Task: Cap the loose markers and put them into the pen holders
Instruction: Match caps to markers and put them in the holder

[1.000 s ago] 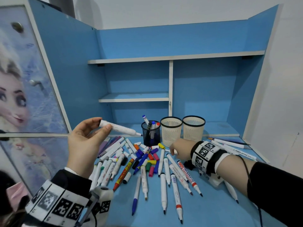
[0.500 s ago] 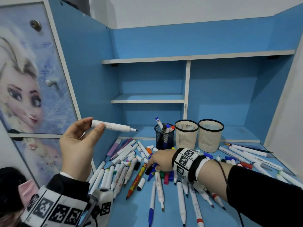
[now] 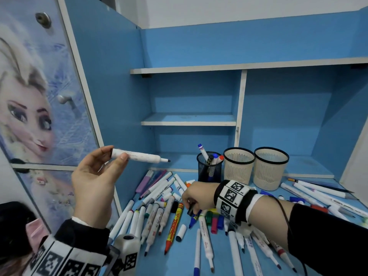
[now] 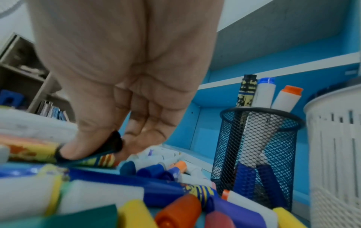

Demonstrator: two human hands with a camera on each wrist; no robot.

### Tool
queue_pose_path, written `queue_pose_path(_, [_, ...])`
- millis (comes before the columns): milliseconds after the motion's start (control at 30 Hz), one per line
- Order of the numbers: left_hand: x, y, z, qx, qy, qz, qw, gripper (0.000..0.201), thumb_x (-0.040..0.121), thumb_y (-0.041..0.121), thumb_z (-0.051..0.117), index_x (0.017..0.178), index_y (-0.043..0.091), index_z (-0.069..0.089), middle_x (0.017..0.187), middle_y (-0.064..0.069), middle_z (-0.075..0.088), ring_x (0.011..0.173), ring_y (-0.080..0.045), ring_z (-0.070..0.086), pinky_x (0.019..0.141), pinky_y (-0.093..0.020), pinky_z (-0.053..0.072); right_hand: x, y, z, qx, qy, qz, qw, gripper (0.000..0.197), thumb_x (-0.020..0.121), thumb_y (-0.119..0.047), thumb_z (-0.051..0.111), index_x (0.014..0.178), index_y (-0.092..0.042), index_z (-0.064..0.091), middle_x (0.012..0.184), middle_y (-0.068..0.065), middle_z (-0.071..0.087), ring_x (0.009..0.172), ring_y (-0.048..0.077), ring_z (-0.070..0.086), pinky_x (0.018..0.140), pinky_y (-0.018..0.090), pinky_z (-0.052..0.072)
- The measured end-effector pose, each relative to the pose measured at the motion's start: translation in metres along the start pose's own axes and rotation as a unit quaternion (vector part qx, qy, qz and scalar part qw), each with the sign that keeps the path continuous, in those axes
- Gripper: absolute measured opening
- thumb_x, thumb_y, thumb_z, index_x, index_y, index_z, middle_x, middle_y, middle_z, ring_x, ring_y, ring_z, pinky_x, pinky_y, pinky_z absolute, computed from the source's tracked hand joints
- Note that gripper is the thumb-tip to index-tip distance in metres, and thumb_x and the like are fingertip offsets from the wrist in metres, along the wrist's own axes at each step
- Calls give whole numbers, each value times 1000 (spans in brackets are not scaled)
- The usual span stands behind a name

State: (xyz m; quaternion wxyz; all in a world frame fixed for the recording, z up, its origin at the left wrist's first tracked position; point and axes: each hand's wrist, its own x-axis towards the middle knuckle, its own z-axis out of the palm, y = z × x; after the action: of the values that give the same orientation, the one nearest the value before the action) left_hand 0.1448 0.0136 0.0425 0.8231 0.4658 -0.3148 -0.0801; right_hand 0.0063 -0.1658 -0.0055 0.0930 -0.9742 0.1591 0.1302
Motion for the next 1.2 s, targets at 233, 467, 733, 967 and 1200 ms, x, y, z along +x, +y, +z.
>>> queue_pose_path(233, [-4, -4, 1, -35, 29, -5, 999, 25, 70, 13, 70, 94, 17, 63, 91, -5, 61, 88, -16, 61, 92, -30, 52, -21, 4, -7, 118, 97, -10, 988, 30, 80, 0, 67, 107, -13, 70, 92, 0, 58, 82, 11, 52, 70, 20, 44])
queue_pose_path(467, [-24, -12, 13, -73, 54, -27, 996, 18, 84, 0, 61, 96, 13, 62, 89, -1, 61, 75, -3, 66, 83, -19, 54, -64, 18, -8, 239, 175, 36, 954, 26, 79, -5, 72, 102, -18, 72, 68, -11, 56, 61, 0, 51, 61, 9, 42])
queue_pose_path(733, [-51, -15, 39, -96, 44, -72, 992, 14, 84, -1, 62, 88, 12, 60, 77, 2, 68, 71, -4, 68, 66, -11, 53, -121, 45, 2, 310, 207, 75, 925, 32, 82, 1, 67, 88, -30, 69, 77, 10, 67, 67, 9, 59, 71, 21, 52])
queue_pose_path(967, [-89, -17, 72, -83, -53, -144, 985, 16, 74, 6, 67, 89, 9, 61, 76, -4, 73, 74, -11, 70, 71, -17, 56, -174, 43, 9, 463, 360, 94, 804, 26, 82, 6, 65, 87, -20, 67, 88, 7, 70, 75, 15, 63, 70, 18, 53])
queue_pose_path(1200, [-117, -19, 101, -78, -99, -157, 980, 22, 81, 0, 63, 103, 1, 60, 95, -18, 70, 79, -15, 71, 66, -15, 54, -214, 28, 20, 544, 469, 69, 693, 30, 82, 9, 64, 88, -20, 70, 89, 7, 73, 77, 16, 64, 75, 22, 55])
